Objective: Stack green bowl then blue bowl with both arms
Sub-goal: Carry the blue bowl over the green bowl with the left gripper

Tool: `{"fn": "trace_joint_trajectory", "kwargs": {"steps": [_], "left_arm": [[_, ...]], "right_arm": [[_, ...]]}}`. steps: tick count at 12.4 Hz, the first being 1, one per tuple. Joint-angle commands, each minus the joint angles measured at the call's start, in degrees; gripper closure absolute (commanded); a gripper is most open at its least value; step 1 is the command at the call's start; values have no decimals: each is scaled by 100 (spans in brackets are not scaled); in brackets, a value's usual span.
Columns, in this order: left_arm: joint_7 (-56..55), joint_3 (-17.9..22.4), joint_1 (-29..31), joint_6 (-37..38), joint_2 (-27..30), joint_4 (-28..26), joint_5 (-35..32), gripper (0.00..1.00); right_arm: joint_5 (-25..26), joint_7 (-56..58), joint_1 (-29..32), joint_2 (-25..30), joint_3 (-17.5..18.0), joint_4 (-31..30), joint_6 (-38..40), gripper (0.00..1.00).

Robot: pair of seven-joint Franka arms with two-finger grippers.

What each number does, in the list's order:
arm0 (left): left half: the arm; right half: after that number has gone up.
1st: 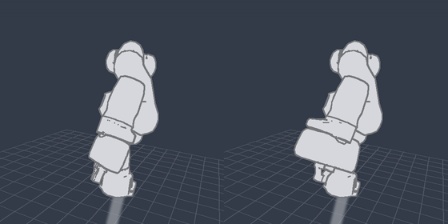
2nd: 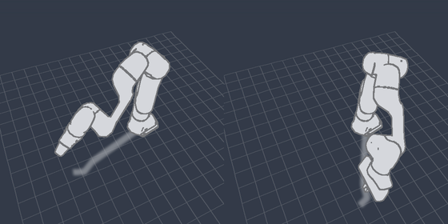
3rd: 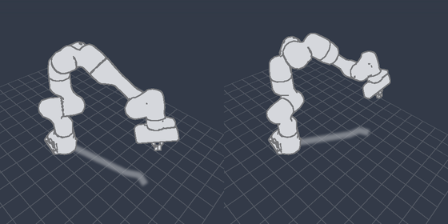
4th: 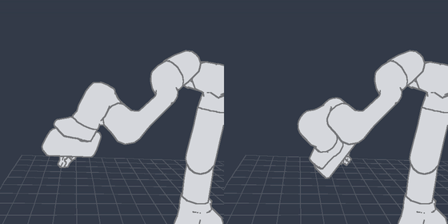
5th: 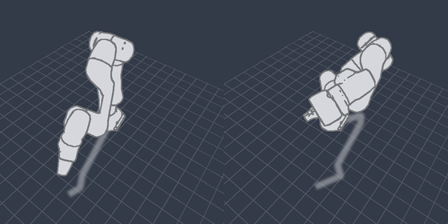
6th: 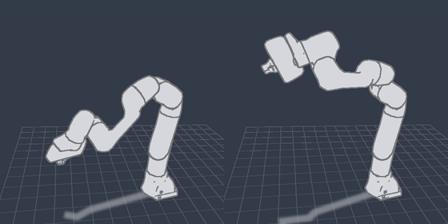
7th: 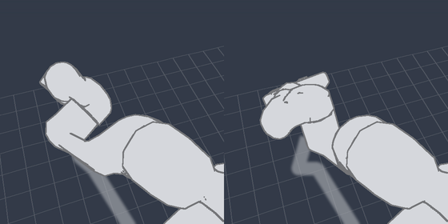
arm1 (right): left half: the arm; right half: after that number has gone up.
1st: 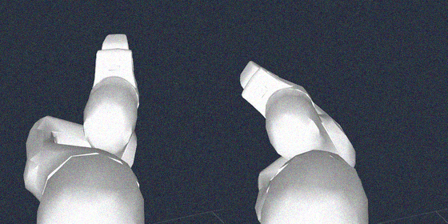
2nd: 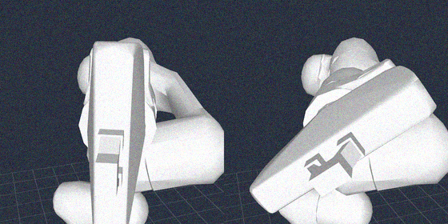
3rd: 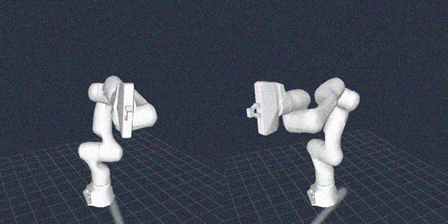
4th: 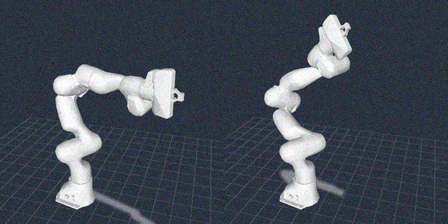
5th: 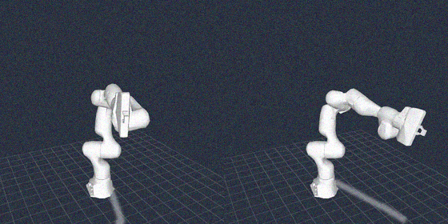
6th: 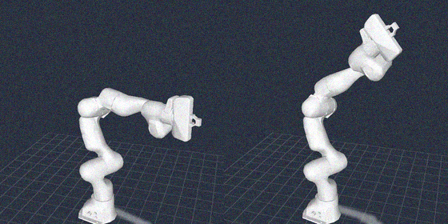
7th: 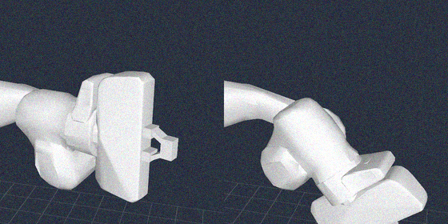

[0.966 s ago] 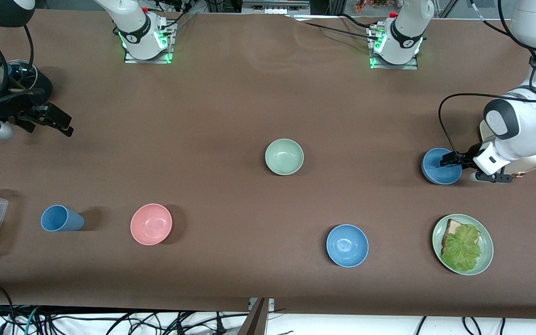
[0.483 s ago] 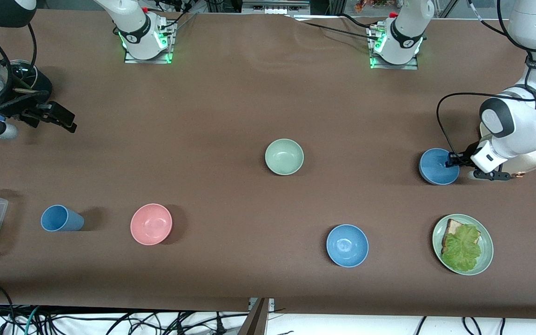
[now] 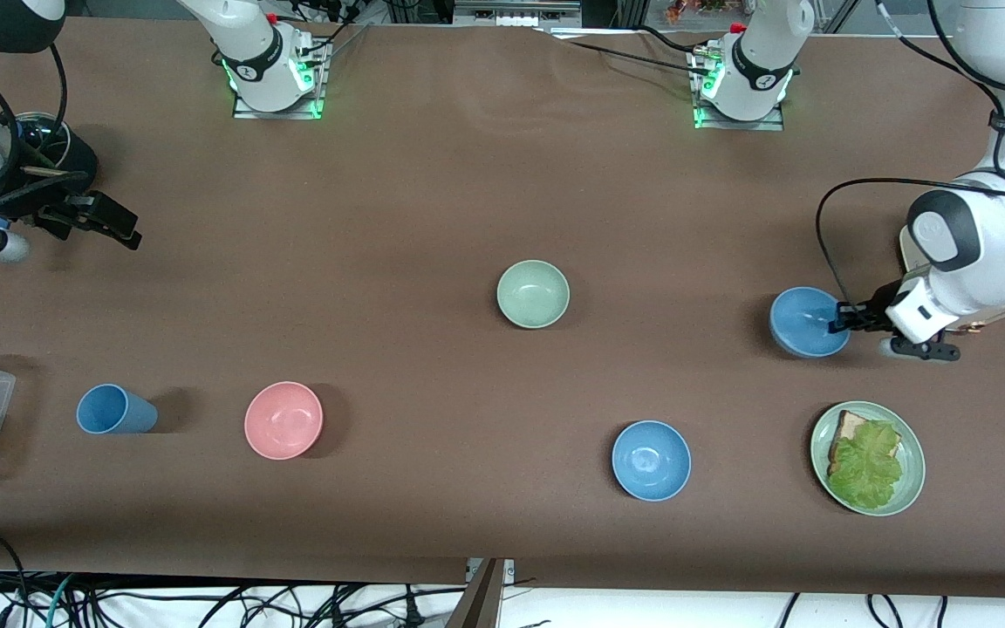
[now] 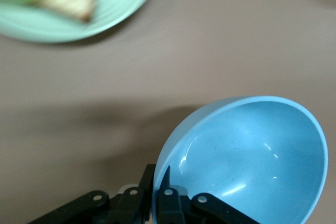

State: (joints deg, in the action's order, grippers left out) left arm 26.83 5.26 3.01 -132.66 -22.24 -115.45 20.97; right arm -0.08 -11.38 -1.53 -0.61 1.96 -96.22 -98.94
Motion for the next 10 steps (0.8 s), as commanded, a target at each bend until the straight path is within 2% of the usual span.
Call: {"fn": "trace_joint_trajectory", "kwargs": {"steps": [1, 3, 5, 8, 10], "left_arm": [[-807, -208, -650, 205, 9, 381, 171, 100], [-1947, -454, -1238, 196, -35, 654, 171, 100], [-2977, -491, -1932, 196, -184, 970, 154, 100], [-3306, -491, -2654, 161, -394, 1059, 162, 100], [-3962, -491, -3120, 135, -623, 1252, 154, 100]], "right_arm": [[8, -49, 127, -71, 112, 191, 129, 0], [0, -57, 135, -79, 103, 191, 129, 0], [8, -66, 127, -79, 103, 191, 120, 0], [0, -84, 127, -79, 103, 191, 111, 0], [0, -84, 135, -79, 103, 191, 111, 0]]}}
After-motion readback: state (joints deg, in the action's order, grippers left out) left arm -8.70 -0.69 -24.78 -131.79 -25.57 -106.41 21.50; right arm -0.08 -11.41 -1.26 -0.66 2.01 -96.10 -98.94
